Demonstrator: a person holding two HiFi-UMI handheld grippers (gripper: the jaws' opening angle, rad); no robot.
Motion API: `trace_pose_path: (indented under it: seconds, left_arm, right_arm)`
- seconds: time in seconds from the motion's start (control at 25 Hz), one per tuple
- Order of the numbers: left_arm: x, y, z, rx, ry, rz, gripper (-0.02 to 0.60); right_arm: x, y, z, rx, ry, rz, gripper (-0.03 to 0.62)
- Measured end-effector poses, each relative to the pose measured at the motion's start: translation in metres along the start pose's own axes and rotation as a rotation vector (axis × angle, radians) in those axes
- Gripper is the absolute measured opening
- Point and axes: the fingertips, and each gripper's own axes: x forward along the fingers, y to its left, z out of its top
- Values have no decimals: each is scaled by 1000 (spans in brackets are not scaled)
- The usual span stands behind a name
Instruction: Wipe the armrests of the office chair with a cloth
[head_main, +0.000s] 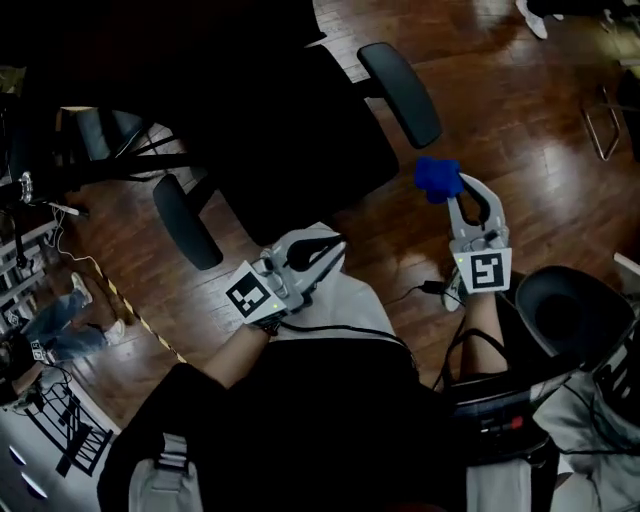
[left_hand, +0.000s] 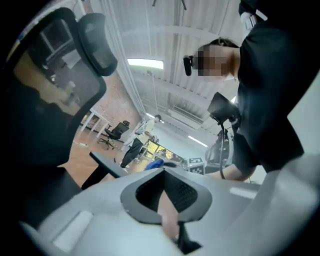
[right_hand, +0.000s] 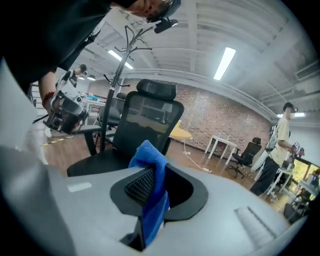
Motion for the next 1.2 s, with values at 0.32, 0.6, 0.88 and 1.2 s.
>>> trace_pose_path:
  seconds: [0.32,0.6,0.88,1.2]
  left_arm:
    - [66,101,113,145,-37,79,0]
    - [155,146,112,248,27,169,0]
    - [204,215,123,149,-117,314,0]
    - [156,277,29,78,95,571,0]
  right_arm:
    - [79,-75,-1,-64,1,54,43]
    - [151,-128,-79,-130,93,381,43]
    - [206,-87,-102,-230,23,735,43]
    - [264,-38,-146,-239,-65,921,41]
